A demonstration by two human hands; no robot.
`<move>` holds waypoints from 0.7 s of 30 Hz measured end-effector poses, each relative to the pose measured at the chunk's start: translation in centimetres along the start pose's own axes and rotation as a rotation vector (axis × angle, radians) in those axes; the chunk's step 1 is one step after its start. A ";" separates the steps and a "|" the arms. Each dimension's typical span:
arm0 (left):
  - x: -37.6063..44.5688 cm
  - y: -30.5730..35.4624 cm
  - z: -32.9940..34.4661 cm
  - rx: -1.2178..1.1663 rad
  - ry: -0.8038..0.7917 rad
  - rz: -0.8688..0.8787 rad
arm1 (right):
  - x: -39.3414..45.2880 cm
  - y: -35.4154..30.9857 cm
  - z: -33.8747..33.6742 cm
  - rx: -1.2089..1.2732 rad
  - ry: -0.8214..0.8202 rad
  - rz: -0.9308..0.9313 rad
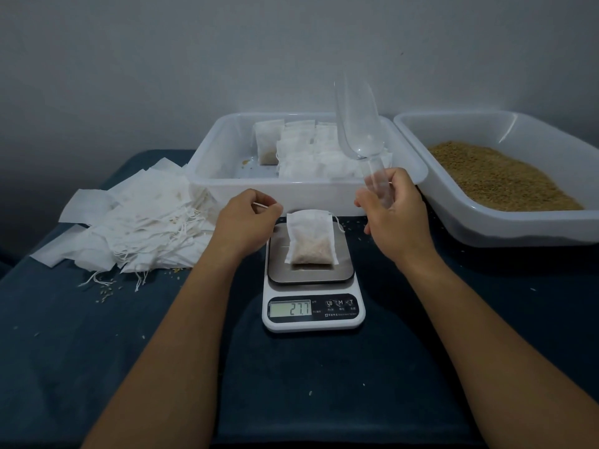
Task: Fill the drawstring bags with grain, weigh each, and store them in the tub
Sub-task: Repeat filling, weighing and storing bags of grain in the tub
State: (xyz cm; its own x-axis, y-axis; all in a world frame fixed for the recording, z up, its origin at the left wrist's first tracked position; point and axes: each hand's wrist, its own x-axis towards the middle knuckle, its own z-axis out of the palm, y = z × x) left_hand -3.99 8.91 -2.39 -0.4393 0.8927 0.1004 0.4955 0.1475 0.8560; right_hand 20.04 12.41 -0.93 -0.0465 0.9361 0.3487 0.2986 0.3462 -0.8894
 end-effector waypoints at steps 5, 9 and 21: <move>-0.3 0.3 0.1 -0.033 -0.057 0.024 | -0.2 -0.3 -0.1 -0.058 -0.028 0.017; -0.7 0.5 0.3 -0.030 -0.098 0.039 | -0.5 -0.1 0.2 -0.146 -0.093 0.005; -1.4 1.3 0.3 -0.107 -0.097 0.128 | 4.2 -1.0 -6.0 -0.286 0.101 -0.049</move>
State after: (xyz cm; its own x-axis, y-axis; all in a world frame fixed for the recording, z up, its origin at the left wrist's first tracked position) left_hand -2.53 8.01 -1.55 -0.3007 0.9390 0.1671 0.4578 -0.0116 0.8890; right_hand 25.24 15.63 3.23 0.0230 0.9030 0.4290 0.5552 0.3454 -0.7566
